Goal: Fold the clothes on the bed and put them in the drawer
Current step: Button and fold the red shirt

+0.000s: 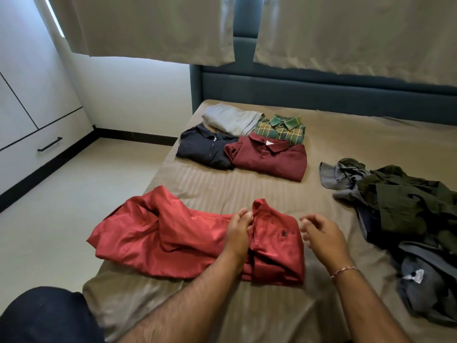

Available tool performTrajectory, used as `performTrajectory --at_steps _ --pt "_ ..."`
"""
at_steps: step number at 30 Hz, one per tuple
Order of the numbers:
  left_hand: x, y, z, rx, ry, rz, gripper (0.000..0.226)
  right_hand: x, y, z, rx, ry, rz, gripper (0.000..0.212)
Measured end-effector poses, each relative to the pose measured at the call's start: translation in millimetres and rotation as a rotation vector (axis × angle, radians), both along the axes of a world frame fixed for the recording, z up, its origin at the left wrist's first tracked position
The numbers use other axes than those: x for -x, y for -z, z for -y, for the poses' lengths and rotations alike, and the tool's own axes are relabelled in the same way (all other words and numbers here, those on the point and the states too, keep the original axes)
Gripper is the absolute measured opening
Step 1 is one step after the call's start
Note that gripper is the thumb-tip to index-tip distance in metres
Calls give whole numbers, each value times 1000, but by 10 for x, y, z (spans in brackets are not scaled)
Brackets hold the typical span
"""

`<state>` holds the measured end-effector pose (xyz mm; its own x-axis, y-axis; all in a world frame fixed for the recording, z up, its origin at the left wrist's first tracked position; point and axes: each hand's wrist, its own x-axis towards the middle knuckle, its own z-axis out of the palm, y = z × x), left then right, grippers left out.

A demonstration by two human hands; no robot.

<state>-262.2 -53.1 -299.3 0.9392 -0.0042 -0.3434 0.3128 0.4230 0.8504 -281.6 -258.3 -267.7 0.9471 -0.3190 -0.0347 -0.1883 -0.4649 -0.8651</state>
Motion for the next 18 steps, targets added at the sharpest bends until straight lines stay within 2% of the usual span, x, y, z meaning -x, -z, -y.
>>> performTrajectory --at_steps 1,2,4,6,8,9,12,18 --pt "-7 8 -13 -141 -32 29 38 -5 64 68 115 46 -62 8" --pt "-2 -3 -30 -365 -69 89 42 10 133 101 135 69 -151 2" --pt "35 -35 -57 -834 -112 367 50 24 293 96 -29 96 -308 18" --pt "98 -101 -27 -1075 83 702 63 37 337 31 -185 82 -359 26" --pt "143 -89 3 -1284 402 870 74 30 312 -50 -280 44 -347 21" --pt "180 -66 12 -1368 527 890 77 26 290 -102 -334 11 -335 17" --pt "275 73 12 -1438 722 740 82 27 304 -242 -393 -49 -292 13" --pt "280 94 -81 -1412 720 623 78 -76 390 -189 -333 56 -213 17"
